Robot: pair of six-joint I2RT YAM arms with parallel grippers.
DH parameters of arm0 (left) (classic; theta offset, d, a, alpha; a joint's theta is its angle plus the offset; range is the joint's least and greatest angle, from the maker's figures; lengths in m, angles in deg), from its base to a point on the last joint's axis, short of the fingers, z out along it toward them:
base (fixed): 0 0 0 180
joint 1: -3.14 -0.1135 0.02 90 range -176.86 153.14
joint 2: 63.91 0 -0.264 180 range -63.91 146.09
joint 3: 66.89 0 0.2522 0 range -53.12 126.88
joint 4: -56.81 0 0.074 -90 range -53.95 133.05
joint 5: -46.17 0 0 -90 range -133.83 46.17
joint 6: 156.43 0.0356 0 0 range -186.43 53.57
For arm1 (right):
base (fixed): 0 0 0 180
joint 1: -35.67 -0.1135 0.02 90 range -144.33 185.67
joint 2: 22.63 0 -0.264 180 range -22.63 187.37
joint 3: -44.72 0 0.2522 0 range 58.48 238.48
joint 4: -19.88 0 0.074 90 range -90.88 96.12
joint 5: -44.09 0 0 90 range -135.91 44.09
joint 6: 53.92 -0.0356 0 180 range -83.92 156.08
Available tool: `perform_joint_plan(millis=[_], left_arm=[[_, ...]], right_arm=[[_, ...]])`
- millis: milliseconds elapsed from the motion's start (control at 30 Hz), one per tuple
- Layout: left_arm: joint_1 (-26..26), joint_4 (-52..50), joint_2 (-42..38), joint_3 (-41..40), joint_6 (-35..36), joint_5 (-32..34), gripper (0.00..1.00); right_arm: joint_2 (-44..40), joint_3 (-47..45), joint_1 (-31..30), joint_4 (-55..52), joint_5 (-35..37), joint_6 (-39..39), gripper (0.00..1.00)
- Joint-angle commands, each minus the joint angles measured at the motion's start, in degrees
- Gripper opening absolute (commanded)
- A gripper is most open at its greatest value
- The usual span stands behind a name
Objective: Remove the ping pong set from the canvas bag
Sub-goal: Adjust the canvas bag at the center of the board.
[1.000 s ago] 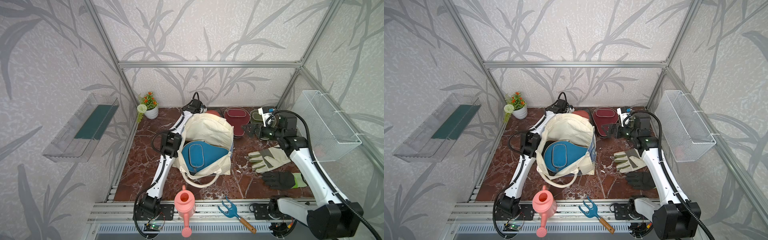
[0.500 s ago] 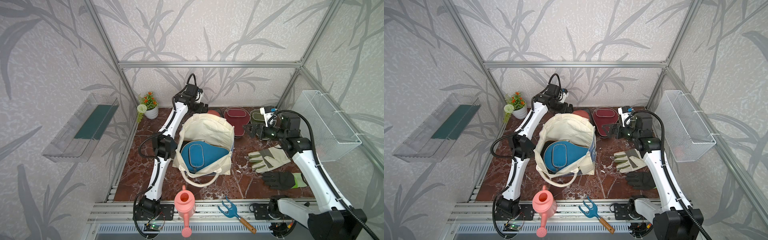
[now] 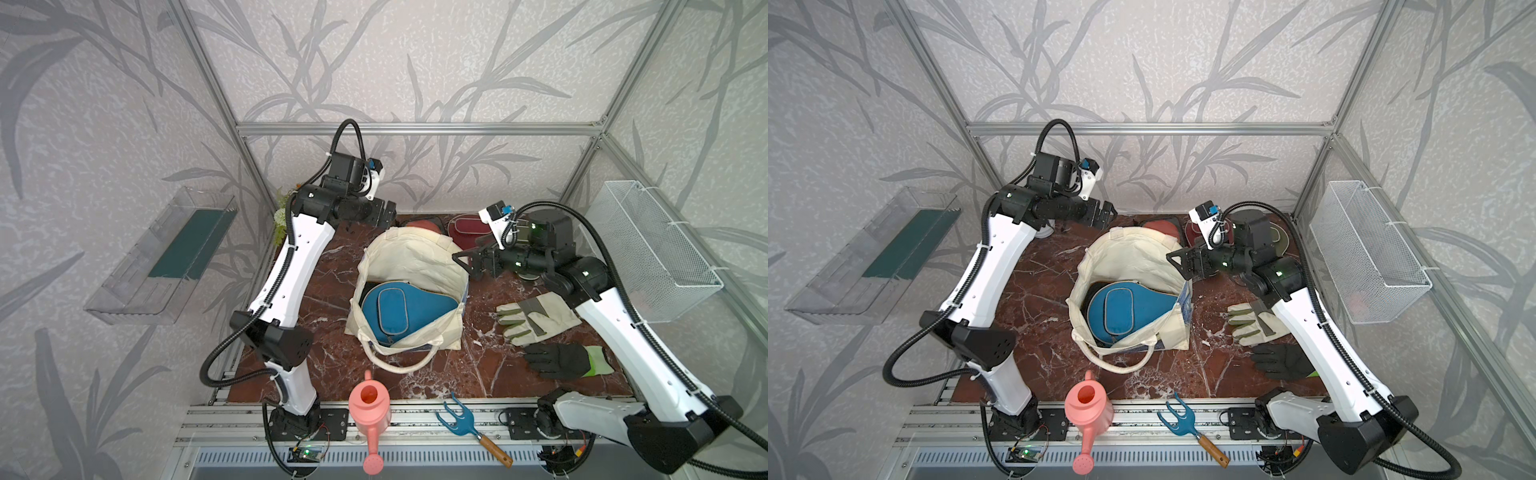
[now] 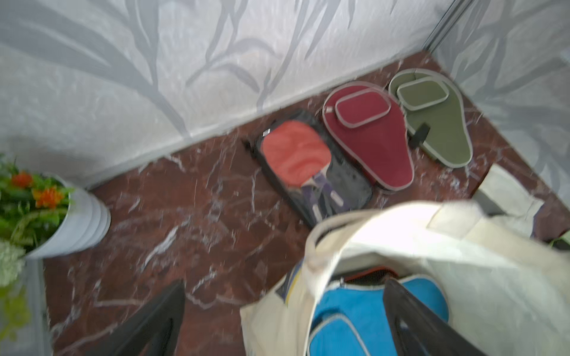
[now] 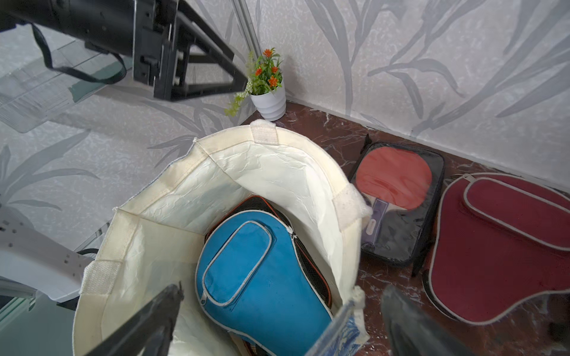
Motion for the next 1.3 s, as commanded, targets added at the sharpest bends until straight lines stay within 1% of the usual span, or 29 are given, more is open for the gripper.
perform_joint_plan(millis=[0, 67, 200, 267, 300, 333, 367, 433, 467, 500, 667, 767, 933, 1067, 1167, 1267], left_arm=[[0.2, 3.7, -2.8, -11.9, 0.2, 4.1, 0.99], [0.2, 5.4, -3.8, -16.3, -0.7, 4.6, 0.99], [0.2, 7.2, -3.7, -18.8, -2.3, 2.5, 0.98], [0.2, 8.0, -3.1, -19.5, -2.7, 1.2, 0.95], [0.2, 8.5, -3.0, -20.0, -2.7, 0.7, 0.9], [0.1, 9.0, -2.8, -20.4, -2.7, 0.2, 0.79], [0.1, 9.3, -2.8, -20.5, -2.6, -0.2, 0.63], [0.1, 9.9, -3.0, -20.6, -2.4, -0.7, 0.26], [0.1, 10.2, -3.3, -20.4, -2.2, -1.1, 0.1], [0.0, 10.7, -3.7, -20.3, -2.2, -1.3, 0.0], [0.0, 16.1, -9.6, -22.1, -3.1, -1.8, 0.0], [0.0, 21.1, -14.9, -25.6, -4.5, -1.9, 0.0], [0.0, 29.9, -23.1, -33.2, -6.9, -1.9, 0.0], [0.0, 33.9, -27.8, -37.9, -8.4, -2.2, 0.0], [0.0, 35.2, -29.5, -39.8, -8.4, -2.5, 0.0], [0.0, 34.8, -29.2, -40.0, -8.1, -3.2, 0.0]], right_arm=[[3.0, 3.6, -3.3, -3.7, 3.7, 1.9, 0.99], [5.1, 6.0, -5.7, -4.9, 4.9, 2.4, 0.99], [8.7, 9.9, -9.8, -7.5, 6.8, 3.5, 0.99], [10.7, 11.9, -11.8, -9.1, 7.8, 4.0, 0.99], [11.7, 12.7, -12.5, -9.7, 8.3, 4.1, 0.99], [12.7, 13.6, -13.6, -10.4, 9.0, 4.5, 0.99], [13.7, 14.4, -14.6, -11.1, 9.6, 4.9, 0.99], [15.4, 15.4, -16.2, -12.0, 10.3, 6.0, 0.99], [16.3, 15.7, -17.1, -12.0, 10.4, 6.7, 0.99], [16.8, 15.8, -17.7, -12.0, 10.4, 7.3, 0.99], [20.5, 16.9, -21.1, -13.5, 9.5, 11.5, 0.99], [22.9, 16.5, -22.8, -14.4, 11.3, 13.0, 0.99], [25.1, 11.8, -24.0, -11.1, 15.7, 11.3, 0.99], [26.7, 8.4, -24.6, -7.5, 19.1, 9.2, 0.99], [29.1, 7.1, -24.6, -5.8, 21.5, 8.4, 0.99], [31.3, 7.1, -24.6, -5.4, 24.2, 8.4, 0.99]])
